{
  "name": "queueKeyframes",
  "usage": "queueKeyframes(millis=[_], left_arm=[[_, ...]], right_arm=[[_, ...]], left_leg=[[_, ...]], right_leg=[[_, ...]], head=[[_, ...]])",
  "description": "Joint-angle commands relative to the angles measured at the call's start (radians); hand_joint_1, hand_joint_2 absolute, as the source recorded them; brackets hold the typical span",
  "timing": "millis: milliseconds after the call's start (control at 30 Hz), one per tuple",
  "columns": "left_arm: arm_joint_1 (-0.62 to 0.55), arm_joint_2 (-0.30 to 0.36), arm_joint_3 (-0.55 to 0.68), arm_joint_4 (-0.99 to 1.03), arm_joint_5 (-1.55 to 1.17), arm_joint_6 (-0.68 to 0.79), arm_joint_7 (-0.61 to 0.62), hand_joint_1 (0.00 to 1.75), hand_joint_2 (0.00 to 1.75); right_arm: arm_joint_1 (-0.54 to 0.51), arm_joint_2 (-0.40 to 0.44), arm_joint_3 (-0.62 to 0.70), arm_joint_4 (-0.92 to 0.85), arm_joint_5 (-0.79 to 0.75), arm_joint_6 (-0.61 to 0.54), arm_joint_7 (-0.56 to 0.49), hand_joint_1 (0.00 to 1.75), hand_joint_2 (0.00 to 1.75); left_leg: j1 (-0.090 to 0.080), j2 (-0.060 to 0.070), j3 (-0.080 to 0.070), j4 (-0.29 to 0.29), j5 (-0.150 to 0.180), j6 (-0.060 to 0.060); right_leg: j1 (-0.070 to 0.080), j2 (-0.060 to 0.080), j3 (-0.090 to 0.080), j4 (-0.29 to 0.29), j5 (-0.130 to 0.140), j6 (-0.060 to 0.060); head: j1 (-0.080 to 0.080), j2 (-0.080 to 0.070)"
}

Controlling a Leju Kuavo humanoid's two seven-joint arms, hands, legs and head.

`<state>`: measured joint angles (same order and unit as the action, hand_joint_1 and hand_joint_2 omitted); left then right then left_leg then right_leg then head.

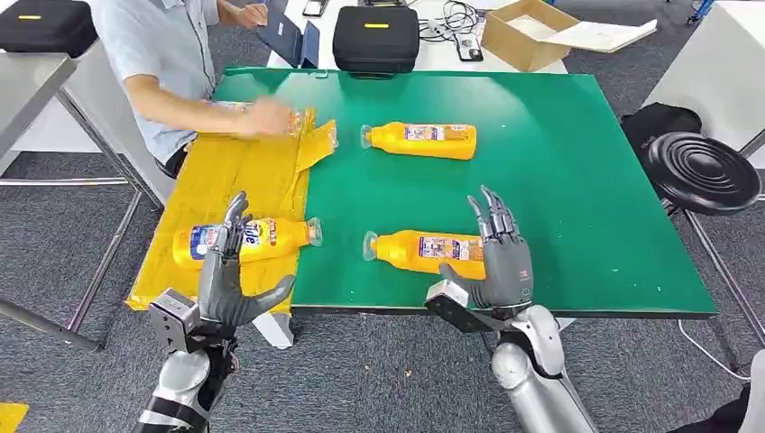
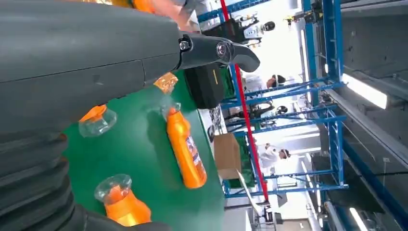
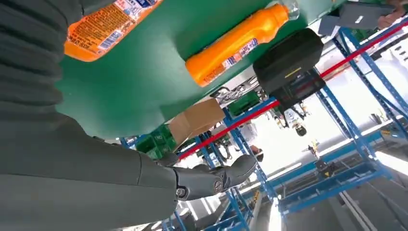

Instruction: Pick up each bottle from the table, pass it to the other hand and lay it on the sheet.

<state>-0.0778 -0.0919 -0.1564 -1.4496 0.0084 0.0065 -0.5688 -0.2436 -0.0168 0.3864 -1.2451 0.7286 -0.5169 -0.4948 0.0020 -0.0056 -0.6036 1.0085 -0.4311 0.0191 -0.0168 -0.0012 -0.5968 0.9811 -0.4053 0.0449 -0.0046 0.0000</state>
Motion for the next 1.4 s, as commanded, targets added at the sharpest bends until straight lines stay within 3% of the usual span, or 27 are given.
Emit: queueKeyframes(millis=[33, 167, 233, 300, 433, 600, 633, 700, 1133, 1400], left_arm=[[-0.016, -0.002, -0.011, 0.023, -0.002, 0.003, 0.004, 0.00, 1.75], [-0.016, -0.002, -0.011, 0.023, -0.002, 0.003, 0.004, 0.00, 1.75], [-0.010, -0.009, -0.007, 0.023, -0.001, 0.003, 0.004, 0.00, 1.75], [-0.006, -0.011, -0.019, 0.025, -0.015, 0.000, 0.005, 0.00, 1.75], [-0.026, -0.022, -0.040, 0.059, -0.025, -0.001, 0.001, 0.00, 1.75], [-0.047, -0.031, -0.069, 0.066, 0.019, -0.032, 0.023, 0.00, 1.75], [-0.050, -0.024, -0.089, 0.063, -0.002, -0.026, 0.039, 0.00, 1.75], [-0.049, -0.018, -0.099, 0.053, -0.008, -0.015, 0.054, 0.00, 1.75], [-0.052, -0.013, -0.096, 0.060, -0.007, -0.013, 0.055, 0.00, 1.75], [-0.053, -0.011, -0.103, 0.060, -0.007, -0.019, 0.053, 0.00, 1.75]], right_arm=[[-0.035, -0.020, -0.005, 0.013, 0.000, -0.005, 0.006, 0.00, 1.75], [-0.035, -0.020, -0.005, 0.013, 0.000, -0.005, 0.006, 0.00, 1.75], [-0.070, -0.046, -0.008, 0.091, 0.109, -0.003, 0.122, 0.00, 1.75], [-0.127, -0.063, -0.024, 0.212, 0.124, 0.018, 0.139, 0.00, 1.75], [-0.213, -0.052, -0.049, 0.419, 0.084, 0.079, 0.108, 0.00, 1.75], [-0.231, -0.016, -0.053, 0.540, 0.085, 0.061, 0.082, 0.00, 1.75], [-0.278, -0.038, 0.029, 0.617, 0.243, 0.021, 0.245, 0.00, 1.75], [-0.312, -0.032, 0.012, 0.659, 0.231, 0.043, 0.254, 0.00, 1.75], [-0.313, -0.029, 0.014, 0.668, 0.262, 0.018, 0.245, 0.00, 1.75], [-0.313, -0.018, 0.008, 0.683, 0.237, 0.082, 0.210, 0.00, 1.75]], left_leg=[[0.001, 0.000, 0.003, 0.000, -0.001, -0.001], [0.000, 0.000, 0.002, 0.000, -0.001, -0.001], [0.000, 0.000, 0.002, 0.000, 0.000, -0.001], [0.001, 0.001, 0.004, 0.000, -0.002, -0.001], [0.000, 0.001, 0.004, -0.001, -0.001, 0.000], [0.000, -0.001, 0.004, -0.001, -0.001, -0.001], [0.000, 0.000, 0.003, -0.001, 0.000, 0.000], [0.000, 0.000, 0.006, -0.001, -0.001, -0.001], [0.000, 0.001, 0.004, 0.000, -0.001, -0.001], [0.000, 0.000, 0.002, 0.000, 0.000, -0.001]], right_leg=[[0.001, 0.000, 0.003, 0.000, -0.001, -0.002], [0.000, 0.000, 0.002, 0.000, -0.001, -0.002], [0.000, 0.000, 0.001, 0.000, -0.001, -0.001], [0.001, 0.000, 0.004, -0.001, -0.001, -0.002], [0.001, 0.000, 0.004, -0.002, 0.000, -0.001], [0.001, 0.000, 0.005, -0.001, 0.000, -0.002], [0.000, 0.000, 0.003, -0.001, 0.000, -0.001], [0.001, 0.000, 0.006, -0.001, -0.001, -0.002], [0.001, 0.000, 0.004, 0.000, -0.001, -0.002], [0.000, 0.000, 0.002, 0.000, 0.000, -0.001]], head=[[0.000, 0.000], [0.000, 0.000], [0.000, 0.000], [0.000, 0.000], [0.000, 0.000], [0.000, 0.000], [0.000, 0.000], [0.000, 0.000], [0.000, 0.000], [0.000, 0.000]])
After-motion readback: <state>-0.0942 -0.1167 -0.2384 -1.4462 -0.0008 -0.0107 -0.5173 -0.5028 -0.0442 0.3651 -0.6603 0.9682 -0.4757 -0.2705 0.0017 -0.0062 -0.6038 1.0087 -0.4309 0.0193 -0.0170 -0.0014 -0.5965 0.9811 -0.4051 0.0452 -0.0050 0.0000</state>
